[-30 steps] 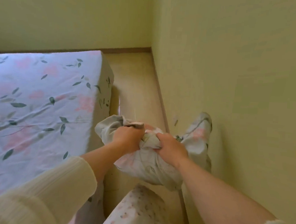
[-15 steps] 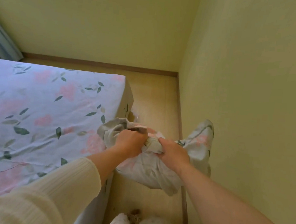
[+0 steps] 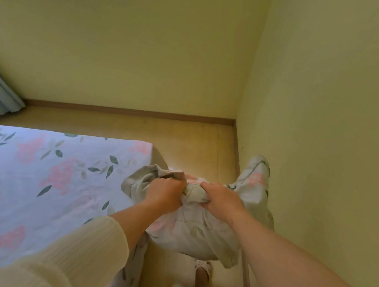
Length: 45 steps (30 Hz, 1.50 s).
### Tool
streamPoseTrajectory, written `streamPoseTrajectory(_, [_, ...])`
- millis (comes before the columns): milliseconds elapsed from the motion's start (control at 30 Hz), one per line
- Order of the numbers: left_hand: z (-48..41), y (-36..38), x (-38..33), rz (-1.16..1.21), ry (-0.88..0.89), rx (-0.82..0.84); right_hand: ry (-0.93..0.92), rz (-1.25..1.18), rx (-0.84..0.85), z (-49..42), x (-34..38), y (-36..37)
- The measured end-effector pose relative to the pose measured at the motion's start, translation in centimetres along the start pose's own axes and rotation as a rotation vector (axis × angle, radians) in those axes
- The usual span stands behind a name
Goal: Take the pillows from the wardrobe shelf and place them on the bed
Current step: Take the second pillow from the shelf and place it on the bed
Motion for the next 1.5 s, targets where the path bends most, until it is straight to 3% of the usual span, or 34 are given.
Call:
streamPoseTrajectory(400, [-21.8,-5.6,12.2,0.074,-0.079,-0.023,-0.031,0.016,-0.001,-24.3,-0.1,-10.5])
streamPoseTrajectory(767, [-38.1,-9.9,32.6,0.142,-0.14,-0.051,-0.037,0.051,0.027,-49.1,9.0,-16.8])
streamPoseTrajectory(1000, [-42.0,-12.1,44.0,0.14,-0.271,-0.1,-0.144,0.1,0.053,-59.6,17.0,-19.7])
streamPoseTrajectory(1200, [-42.2,-12.9,54.4,0.171,-0.475,-0.161,-0.361,0.147,0.056,-68.2,26.1,-20.1])
streamPoseTrajectory(1500, [-43.5,-12.4,70.8,0.183,-0.823,-0.064,-0.665,0.243,0.184,-82.6,40.2,-17.4])
Point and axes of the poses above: each hand's wrist, its own z-axis away from the middle knuckle, its own y-axis out of the palm, x = y × z, the point moved 5 cm from there along -z, towards the middle knuckle, and after that the axes turned 11 degrees about y, right-handed, at the moved point
